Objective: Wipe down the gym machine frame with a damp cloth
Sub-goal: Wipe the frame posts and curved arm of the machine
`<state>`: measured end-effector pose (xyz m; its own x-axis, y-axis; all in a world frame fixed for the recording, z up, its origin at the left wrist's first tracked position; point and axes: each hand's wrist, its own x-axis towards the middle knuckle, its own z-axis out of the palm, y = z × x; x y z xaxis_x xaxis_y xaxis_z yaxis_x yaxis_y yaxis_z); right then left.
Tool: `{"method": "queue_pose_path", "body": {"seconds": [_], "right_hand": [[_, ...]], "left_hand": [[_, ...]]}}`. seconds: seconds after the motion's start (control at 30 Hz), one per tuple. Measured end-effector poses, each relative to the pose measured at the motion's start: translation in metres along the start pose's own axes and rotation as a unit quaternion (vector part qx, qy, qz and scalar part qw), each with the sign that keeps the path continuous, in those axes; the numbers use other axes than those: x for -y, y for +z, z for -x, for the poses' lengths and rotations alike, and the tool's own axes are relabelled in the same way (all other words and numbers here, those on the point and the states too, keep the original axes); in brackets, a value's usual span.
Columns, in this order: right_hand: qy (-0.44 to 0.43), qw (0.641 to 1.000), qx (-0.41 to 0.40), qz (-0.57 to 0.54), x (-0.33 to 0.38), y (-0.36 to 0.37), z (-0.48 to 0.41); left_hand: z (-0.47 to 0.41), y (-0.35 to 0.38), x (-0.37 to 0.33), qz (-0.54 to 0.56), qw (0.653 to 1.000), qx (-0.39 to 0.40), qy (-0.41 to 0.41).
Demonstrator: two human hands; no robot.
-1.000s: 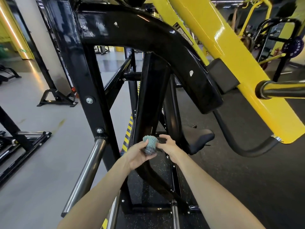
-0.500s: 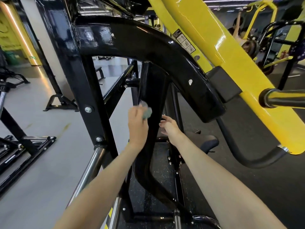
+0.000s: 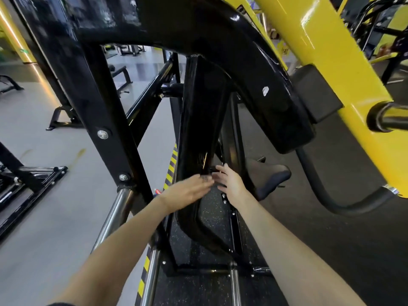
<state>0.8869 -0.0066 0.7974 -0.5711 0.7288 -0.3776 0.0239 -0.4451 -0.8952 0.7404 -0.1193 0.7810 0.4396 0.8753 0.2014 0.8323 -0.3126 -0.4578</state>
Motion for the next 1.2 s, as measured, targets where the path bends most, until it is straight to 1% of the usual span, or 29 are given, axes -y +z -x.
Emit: {"method": "queue_pose_path", "body": {"seconds": [0.03,0.07,0.1,0.13,0.2,0.23,0.27,0.3,0.37,0.4,0.43,0.47,0.5,0.53,0.6,0.63,0.67,0.7,0.73,0.8,0.83,0.87,0.9,0.93,1.0,1.07,1.13,1.17,1.2], "right_hand": [[0.008,1.000,0.004,0.004,-0.009,-0.007,-0.001],[0.016,1.000,0.004,0.007,-0.017,-0.015,-0.004],[0.024,1.000,0.000,0.011,-0.024,-0.021,-0.006],[0.034,0.999,-0.005,0.016,-0.029,-0.024,-0.007],[0.045,0.999,-0.001,0.015,-0.034,-0.028,-0.008],[0.044,0.999,0.004,0.012,-0.035,-0.028,-0.009],[0.040,0.999,0.009,0.011,-0.036,-0.026,-0.009],[0.034,0.999,0.013,0.010,-0.036,-0.024,-0.010],[0.024,1.000,0.019,0.001,-0.033,-0.022,-0.010],[0.023,0.999,0.023,-0.007,-0.031,-0.023,-0.011],[0.022,0.999,0.028,-0.016,-0.029,-0.023,-0.012],[0.022,0.999,0.034,-0.027,-0.027,-0.023,-0.013],[0.023,0.998,0.044,-0.037,-0.025,-0.021,-0.014],[0.025,0.997,0.054,-0.046,-0.022,-0.018,-0.015],[0.030,0.995,0.070,-0.064,-0.013,-0.009,-0.018],[0.033,0.994,0.076,-0.068,-0.007,-0.004,-0.019],[0.036,0.994,0.081,-0.069,-0.001,0.000,-0.020],[0.038,0.993,0.088,-0.068,0.003,0.002,-0.020],[0.038,0.993,0.095,-0.066,0.006,0.003,-0.019],[0.033,0.991,0.112,-0.070,0.007,-0.001,-0.017],[0.031,0.990,0.119,-0.068,0.007,-0.005,-0.016],[0.029,0.990,0.125,-0.062,0.008,-0.010,-0.016],[0.029,0.989,0.133,-0.054,0.010,-0.014,-0.016],[0.029,0.989,0.136,-0.043,0.014,-0.018,-0.017],[0.027,0.990,0.140,-0.025,0.021,-0.021,-0.017],[0.022,0.990,0.140,-0.003,0.025,-0.017,-0.020],[0.017,0.988,0.151,0.022,0.025,-0.011,-0.025],[0.013,0.988,0.152,0.030,0.024,-0.008,-0.027],[0.011,0.988,0.145,0.041,0.023,-0.006,-0.029]], "left_hand": [[0.009,0.003,-0.003,-0.032,0.998,0.045,0.030],[0.008,0.006,0.000,-0.057,0.997,0.037,0.047],[-0.001,0.007,0.005,-0.054,0.997,-0.027,0.044],[-0.015,0.002,0.010,-0.028,0.996,-0.088,0.021],[-0.043,-0.023,0.020,-0.004,0.977,-0.206,-0.057],[-0.050,-0.024,0.024,0.005,0.968,-0.235,-0.086],[-0.050,-0.020,0.025,-0.005,0.969,-0.235,-0.081],[-0.044,-0.014,0.023,-0.041,0.976,-0.206,-0.049],[-0.025,0.012,0.010,-0.109,0.990,-0.083,0.040],[-0.017,0.016,0.003,-0.133,0.990,-0.022,0.052],[-0.015,0.013,-0.002,-0.156,0.987,0.005,0.038],[-0.020,0.007,-0.002,-0.168,0.986,-0.004,0.014],[-0.031,-0.003,0.002,-0.180,0.982,-0.054,-0.010],[-0.046,-0.018,0.008,-0.200,0.972,-0.121,-0.038],[-0.084,-0.059,0.028,-0.217,0.941,-0.234,-0.116],[-0.100,-0.074,0.037,-0.213,0.927,-0.272,-0.147],[-0.111,-0.084,0.044,-0.212,0.920,-0.282,-0.171],[-0.117,-0.088,0.044,-0.214,0.923,-0.264,-0.182],[-0.117,-0.084,0.040,-0.228,0.933,-0.222,-0.170],[-0.102,-0.059,0.024,-0.229,0.964,-0.095,-0.095],[-0.090,-0.050,0.016,-0.221,0.972,-0.040,-0.075],[-0.082,-0.046,0.012,-0.217,0.973,-0.020,-0.080],[-0.080,-0.049,0.014,-0.219,0.970,-0.049,-0.092],[-0.084,-0.056,0.020,-0.229,0.962,-0.104,-0.107],[-0.097,-0.077,0.034,-0.231,0.928,-0.239,-0.169],[-0.103,-0.085,0.037,-0.159,0.895,-0.347,-0.231],[-0.097,-0.065,0.024,-0.038,0.858,-0.396,-0.325],[-0.093,-0.048,0.012,0.021,0.828,-0.408,-0.384],[-0.090,-0.032,0.000,0.072,0.790,-0.423,-0.438]]}}
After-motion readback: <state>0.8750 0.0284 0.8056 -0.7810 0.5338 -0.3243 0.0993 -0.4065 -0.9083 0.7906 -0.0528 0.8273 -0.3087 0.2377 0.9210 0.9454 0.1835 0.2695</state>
